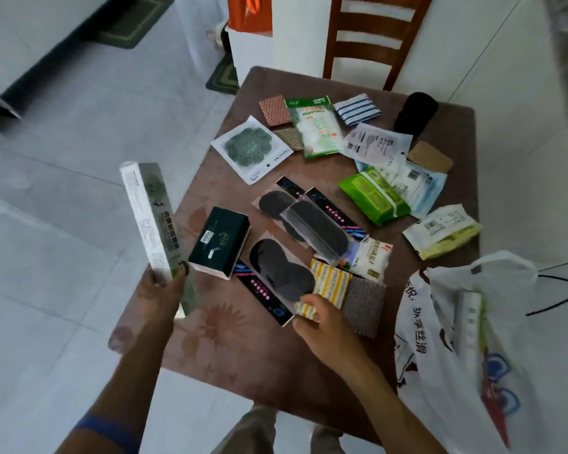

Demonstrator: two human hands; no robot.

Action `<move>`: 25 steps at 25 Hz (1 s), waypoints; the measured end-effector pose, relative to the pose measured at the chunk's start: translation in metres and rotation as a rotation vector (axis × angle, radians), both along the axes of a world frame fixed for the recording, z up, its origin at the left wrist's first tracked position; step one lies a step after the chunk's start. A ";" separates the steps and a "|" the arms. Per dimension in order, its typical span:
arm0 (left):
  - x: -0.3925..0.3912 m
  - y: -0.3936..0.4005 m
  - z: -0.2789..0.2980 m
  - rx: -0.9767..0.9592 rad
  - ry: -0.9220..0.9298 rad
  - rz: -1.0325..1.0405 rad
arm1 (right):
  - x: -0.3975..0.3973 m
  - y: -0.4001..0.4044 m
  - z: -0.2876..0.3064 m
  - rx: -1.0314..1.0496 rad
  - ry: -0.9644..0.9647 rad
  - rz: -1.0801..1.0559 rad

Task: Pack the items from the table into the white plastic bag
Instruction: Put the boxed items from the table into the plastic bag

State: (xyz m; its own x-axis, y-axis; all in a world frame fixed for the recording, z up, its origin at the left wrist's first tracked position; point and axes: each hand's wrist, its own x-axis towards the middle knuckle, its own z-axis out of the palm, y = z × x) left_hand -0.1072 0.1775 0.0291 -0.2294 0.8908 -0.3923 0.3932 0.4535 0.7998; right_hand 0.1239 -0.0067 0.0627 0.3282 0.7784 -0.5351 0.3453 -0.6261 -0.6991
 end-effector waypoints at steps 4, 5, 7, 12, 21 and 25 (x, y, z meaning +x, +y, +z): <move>0.054 -0.036 0.055 0.184 -0.151 -0.398 | 0.012 0.020 0.036 0.182 0.256 -0.142; 0.074 -0.052 0.065 0.152 -0.217 -0.567 | 0.023 0.020 0.047 0.262 0.367 -0.227; 0.117 -0.084 0.079 0.143 -0.271 -0.902 | 0.056 0.008 0.062 0.392 0.482 -0.392; 0.219 -0.151 0.082 -0.028 -0.380 -1.372 | 0.143 -0.089 0.085 0.521 0.415 -0.720; 0.329 -0.201 0.033 0.151 0.411 -1.384 | 0.191 -0.179 0.049 0.390 0.016 -1.036; 0.335 -0.206 0.024 0.275 0.408 -1.272 | 0.178 -0.192 0.045 0.568 0.006 -1.169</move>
